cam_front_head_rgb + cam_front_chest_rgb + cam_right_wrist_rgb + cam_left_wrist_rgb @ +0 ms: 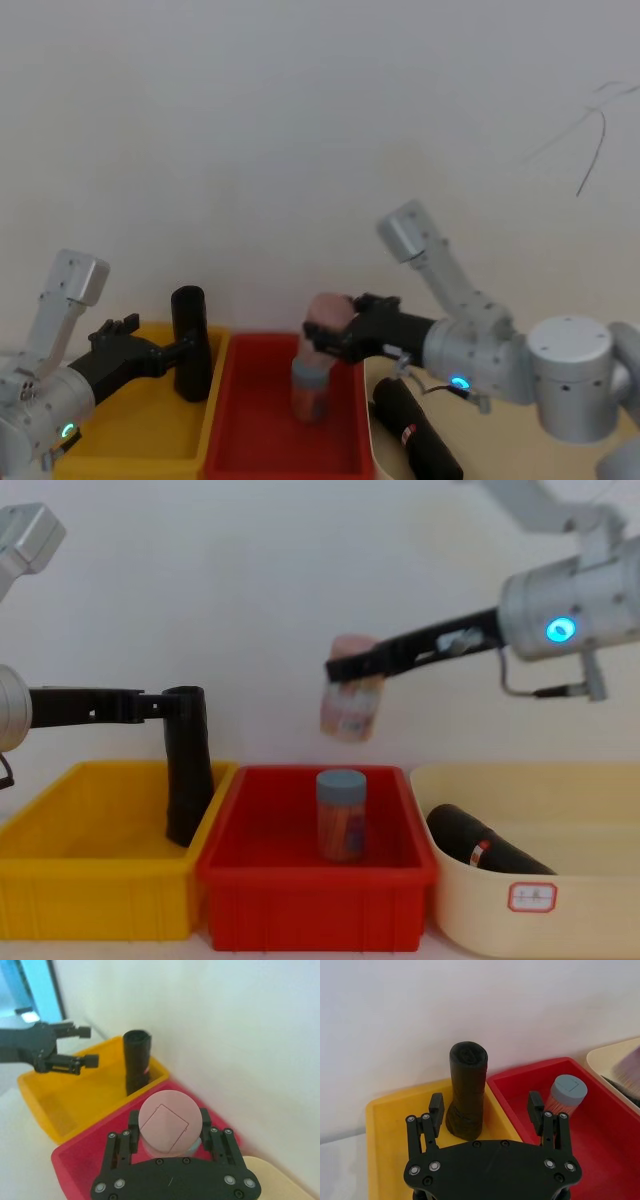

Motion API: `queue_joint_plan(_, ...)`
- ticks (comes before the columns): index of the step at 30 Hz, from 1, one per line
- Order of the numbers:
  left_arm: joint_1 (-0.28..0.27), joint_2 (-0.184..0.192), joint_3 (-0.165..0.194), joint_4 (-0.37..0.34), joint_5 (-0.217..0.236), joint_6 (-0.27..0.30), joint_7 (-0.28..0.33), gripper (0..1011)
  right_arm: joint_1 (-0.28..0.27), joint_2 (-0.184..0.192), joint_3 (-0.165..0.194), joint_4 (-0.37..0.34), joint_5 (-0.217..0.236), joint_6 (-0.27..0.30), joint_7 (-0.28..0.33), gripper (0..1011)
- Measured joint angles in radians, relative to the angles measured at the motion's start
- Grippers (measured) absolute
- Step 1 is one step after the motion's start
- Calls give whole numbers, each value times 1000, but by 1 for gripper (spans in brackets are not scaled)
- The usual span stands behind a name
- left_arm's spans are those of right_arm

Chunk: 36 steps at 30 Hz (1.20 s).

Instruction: Pick up the garbage bag with the one hand and transfer it to the other hand.

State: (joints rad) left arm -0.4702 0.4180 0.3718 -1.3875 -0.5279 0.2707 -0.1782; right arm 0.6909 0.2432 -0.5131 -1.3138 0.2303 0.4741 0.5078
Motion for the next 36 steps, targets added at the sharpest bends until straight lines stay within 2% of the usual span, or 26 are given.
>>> queue_joint_plan(3,0,0,0,0,0,0,0,1002,-39,28,42,-83,13,17,-31,667)
queue_joint_plan(7,0,0,0,0,0,0,0,1002,-83,60,79,-153,25,35,-60,668)
queue_joint_plan(14,0,0,0,0,0,0,0,1002,-160,113,130,-243,37,66,-103,668)
queue_joint_plan(23,0,0,0,0,0,0,0,1002,-248,154,192,-288,49,90,-156,668)
queue_joint_plan(29,0,0,0,0,0,0,0,1002,-279,164,218,-290,53,93,-177,672)
queue_joint_plan(31,0,0,0,0,0,0,0,1002,-289,168,227,-291,53,93,-183,734)
queue_joint_plan(32,0,0,0,0,0,0,0,1002,-292,169,230,-291,54,93,-185,734)
queue_joint_plan(33,0,0,0,0,0,0,0,1002,-297,170,234,-291,55,93,-189,792)
queue_joint_plan(35,0,0,0,0,0,0,0,1002,-302,172,238,-292,55,94,-191,820)
queue_joint_plan(36,0,0,0,0,0,0,0,1002,-306,173,241,-292,56,94,-194,881)
